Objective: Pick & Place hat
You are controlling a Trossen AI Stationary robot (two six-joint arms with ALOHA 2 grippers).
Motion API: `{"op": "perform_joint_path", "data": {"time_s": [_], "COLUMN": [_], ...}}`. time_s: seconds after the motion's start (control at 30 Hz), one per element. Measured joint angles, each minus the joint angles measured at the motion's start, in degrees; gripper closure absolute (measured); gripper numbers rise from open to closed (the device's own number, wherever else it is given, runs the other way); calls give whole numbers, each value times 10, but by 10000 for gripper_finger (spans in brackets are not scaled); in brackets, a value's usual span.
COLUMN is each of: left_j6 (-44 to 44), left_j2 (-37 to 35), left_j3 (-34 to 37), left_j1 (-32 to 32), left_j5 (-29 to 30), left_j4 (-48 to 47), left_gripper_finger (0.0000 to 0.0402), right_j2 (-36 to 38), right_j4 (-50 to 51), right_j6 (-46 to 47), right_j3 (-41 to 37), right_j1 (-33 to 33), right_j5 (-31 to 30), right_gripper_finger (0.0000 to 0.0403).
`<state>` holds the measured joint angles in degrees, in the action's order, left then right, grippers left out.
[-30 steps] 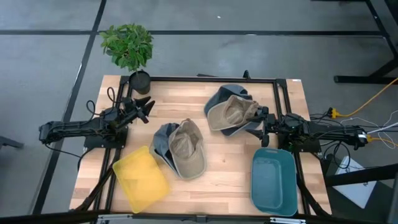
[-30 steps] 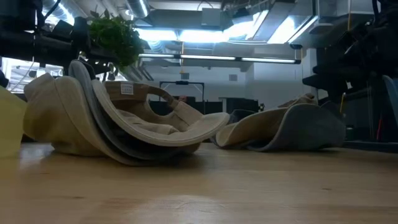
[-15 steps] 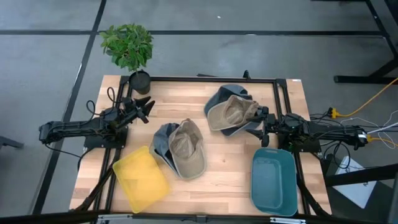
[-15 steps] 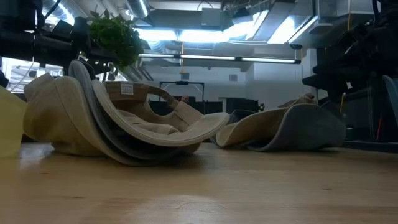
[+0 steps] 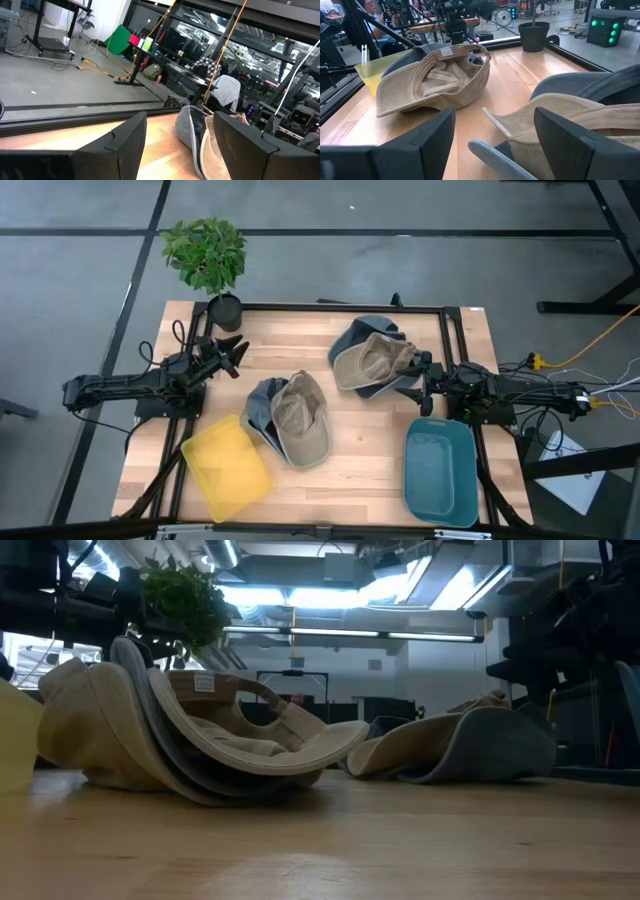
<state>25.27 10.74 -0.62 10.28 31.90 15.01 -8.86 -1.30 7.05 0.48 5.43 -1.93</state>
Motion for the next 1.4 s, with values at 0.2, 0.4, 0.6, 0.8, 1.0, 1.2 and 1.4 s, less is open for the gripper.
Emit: {"op": "perform_joint_path", "data": {"time_s": [0.2, 0.4, 0.6, 0.8, 1.0, 1.2, 1.4], "left_j6": [0, 0, 0, -9, -62, -124, -179], "left_j2": [0, 0, 0, 0, 0, 0, 6], "left_j3": [0, 0, 0, 0, 0, 0, -18], "left_j1": [0, 0, 0, 0, 0, 0, 0], "left_j5": [0, 0, 0, 16, 19, -31, -153], "left_j4": [0, 0, 1, 2, -4, -6, -18], "left_gripper_finger": [178, 178, 178, 178, 178, 178, 178], "right_j2": [0, 0, 0, 0, 0, 0, 0], "right_j4": [0, 0, 0, 0, 0, 0, 0], "right_j6": [0, 0, 0, 0, 0, 0, 0], "right_j3": [0, 0, 0, 0, 0, 0, 0], "right_j1": [0, 0, 0, 0, 0, 0, 0], "right_j5": [0, 0, 0, 0, 0, 0, 0], "right_gripper_finger": [134, 134, 134, 134, 134, 134, 134]}}
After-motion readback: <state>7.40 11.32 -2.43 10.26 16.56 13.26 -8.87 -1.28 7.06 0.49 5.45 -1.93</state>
